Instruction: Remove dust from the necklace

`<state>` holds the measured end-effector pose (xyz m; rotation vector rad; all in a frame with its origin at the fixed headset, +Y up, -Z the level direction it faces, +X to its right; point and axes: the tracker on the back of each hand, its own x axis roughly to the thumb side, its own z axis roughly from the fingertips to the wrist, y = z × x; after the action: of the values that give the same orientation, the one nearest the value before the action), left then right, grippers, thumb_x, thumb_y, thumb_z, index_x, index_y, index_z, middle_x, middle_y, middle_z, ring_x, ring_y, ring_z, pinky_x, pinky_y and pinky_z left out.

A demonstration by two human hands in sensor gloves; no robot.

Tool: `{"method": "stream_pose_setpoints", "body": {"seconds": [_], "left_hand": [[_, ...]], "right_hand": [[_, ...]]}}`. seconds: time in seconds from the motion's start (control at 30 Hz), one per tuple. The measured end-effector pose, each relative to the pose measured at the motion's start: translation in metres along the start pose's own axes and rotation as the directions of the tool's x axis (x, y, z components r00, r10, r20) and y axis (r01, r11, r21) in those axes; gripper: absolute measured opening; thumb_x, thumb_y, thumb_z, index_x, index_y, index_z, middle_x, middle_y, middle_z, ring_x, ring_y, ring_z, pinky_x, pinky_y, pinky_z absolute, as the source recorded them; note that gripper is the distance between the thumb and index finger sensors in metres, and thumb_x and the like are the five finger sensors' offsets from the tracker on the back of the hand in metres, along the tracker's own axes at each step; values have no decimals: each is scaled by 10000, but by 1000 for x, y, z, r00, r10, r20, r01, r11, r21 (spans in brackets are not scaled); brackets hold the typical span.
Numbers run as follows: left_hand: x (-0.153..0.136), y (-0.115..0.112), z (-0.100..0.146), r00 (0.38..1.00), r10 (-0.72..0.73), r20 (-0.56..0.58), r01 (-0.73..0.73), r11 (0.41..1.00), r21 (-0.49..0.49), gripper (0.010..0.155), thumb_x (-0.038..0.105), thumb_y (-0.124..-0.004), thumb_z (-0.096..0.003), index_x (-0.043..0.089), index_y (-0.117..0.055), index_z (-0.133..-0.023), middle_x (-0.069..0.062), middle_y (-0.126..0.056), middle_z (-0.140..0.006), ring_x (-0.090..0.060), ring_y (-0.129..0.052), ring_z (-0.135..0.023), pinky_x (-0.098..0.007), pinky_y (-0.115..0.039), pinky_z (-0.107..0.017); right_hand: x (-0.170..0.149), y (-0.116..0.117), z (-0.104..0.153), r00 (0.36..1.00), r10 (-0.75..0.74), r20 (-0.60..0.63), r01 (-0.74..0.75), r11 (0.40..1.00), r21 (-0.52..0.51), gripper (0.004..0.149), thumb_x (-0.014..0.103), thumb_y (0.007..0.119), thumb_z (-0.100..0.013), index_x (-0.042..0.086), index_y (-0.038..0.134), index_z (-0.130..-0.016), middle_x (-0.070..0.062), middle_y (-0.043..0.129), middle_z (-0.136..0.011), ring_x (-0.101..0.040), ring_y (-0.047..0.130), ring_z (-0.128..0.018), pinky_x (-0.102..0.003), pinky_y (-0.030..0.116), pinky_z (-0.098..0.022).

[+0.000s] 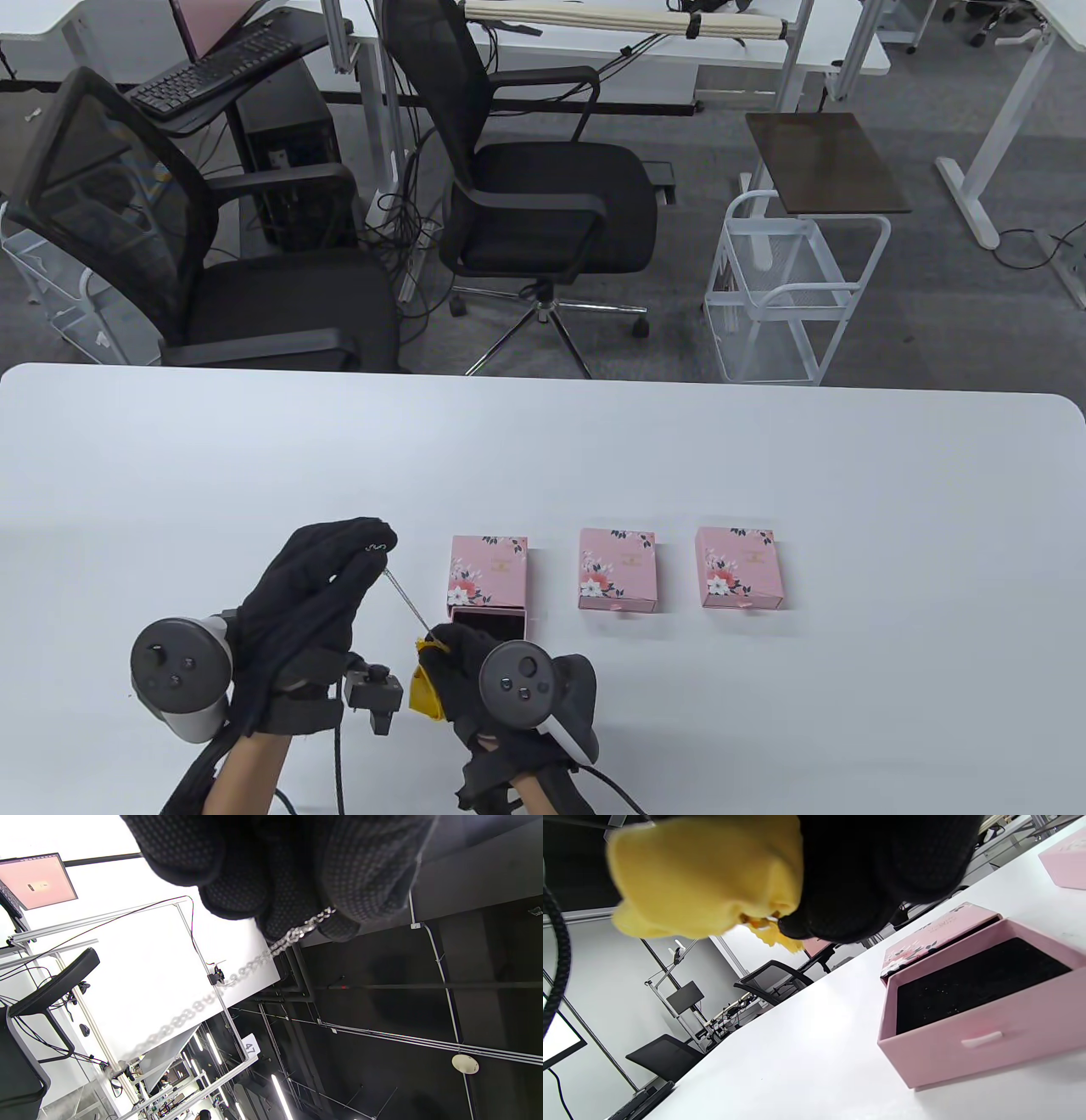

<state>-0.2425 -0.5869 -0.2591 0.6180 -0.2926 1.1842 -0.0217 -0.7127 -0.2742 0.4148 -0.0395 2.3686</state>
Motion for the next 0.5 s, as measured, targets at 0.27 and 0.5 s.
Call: {"method": "stream_pose_setpoints", "body": {"seconds": [0.27, 0.5], "left_hand": [[0, 5, -1, 1000, -14, 2, 14, 1000, 20, 355, 456, -879, -508, 329, -954, -830, 28, -995, -831, -213, -892, -779, -407, -807, -568], [0, 7, -1, 1000, -14, -3, 14, 999, 30, 353, 455, -876, -509, 330, -954, -830, 24, -992, -834, -215, -890, -782, -411, -805, -570]], "right_hand": [[5, 1, 2, 997, 79, 26, -79, 997, 9, 427, 360, 766, -646, 110, 731, -990, -220, 888, -840, -374, 945, -594, -460, 813, -471], [11, 3, 4, 984, 164, 64, -167, 985, 37, 424, 429, 723, -655, 109, 788, -925, -176, 949, -698, -322, 967, -475, -443, 830, -411]]}}
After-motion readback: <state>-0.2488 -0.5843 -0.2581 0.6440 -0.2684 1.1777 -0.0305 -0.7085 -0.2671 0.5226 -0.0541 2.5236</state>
